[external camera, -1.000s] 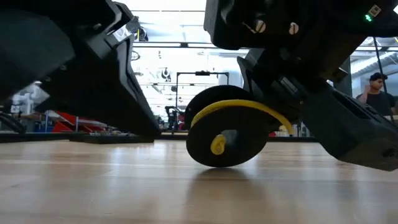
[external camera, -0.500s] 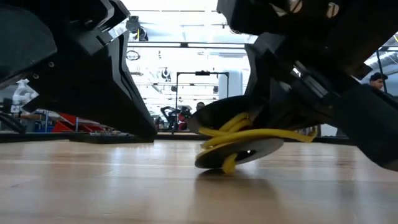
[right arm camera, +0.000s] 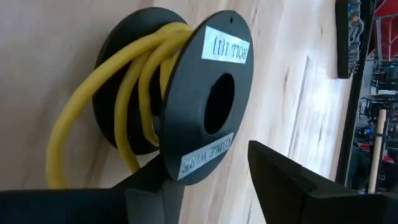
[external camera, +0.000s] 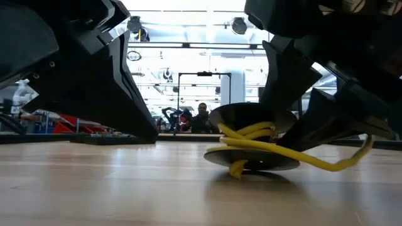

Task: Coil cords
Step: Coil the yellow wire onto the spool

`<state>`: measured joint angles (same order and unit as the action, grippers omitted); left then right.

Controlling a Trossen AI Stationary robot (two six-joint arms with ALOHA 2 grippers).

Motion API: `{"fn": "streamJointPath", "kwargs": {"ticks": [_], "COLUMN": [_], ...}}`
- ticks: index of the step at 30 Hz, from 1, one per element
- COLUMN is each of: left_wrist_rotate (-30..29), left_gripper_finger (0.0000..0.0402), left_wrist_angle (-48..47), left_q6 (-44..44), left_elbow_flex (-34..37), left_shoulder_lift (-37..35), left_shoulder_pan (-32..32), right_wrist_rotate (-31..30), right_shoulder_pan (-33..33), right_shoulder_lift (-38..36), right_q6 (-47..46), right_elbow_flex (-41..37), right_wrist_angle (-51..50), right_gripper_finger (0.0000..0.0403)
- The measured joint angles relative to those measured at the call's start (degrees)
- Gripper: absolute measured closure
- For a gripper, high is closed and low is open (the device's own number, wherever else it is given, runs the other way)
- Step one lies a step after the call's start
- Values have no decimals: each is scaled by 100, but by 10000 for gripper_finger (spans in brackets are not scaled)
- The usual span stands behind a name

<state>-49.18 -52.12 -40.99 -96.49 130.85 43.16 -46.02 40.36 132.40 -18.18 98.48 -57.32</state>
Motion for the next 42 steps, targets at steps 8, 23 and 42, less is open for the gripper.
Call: {"fn": "streamJointPath", "kwargs": {"ticks": [8,23,42], "left_wrist_rotate": [10,47,-199], "left_gripper_finger": [402,401,401], "left_wrist_angle": [-227,-242,-221], "left_q6": [-225,-358,-358], "left_elbow_flex": [0,0,-174], "left_shoulder_lift": [0,-1,-337], "left_shoulder_pan": [0,0,192], "right_wrist_rotate": [11,598,1390], "right_shoulder_pan": [39,82,308], "right_shoulder_lift": [0,-4,-7], "right_q6": [-124,-218,-285], "right_elbow_flex": [214,598,1386], "right_wrist_angle": [-147,-297,-466], "right_gripper_finger": [195,171,187]}}
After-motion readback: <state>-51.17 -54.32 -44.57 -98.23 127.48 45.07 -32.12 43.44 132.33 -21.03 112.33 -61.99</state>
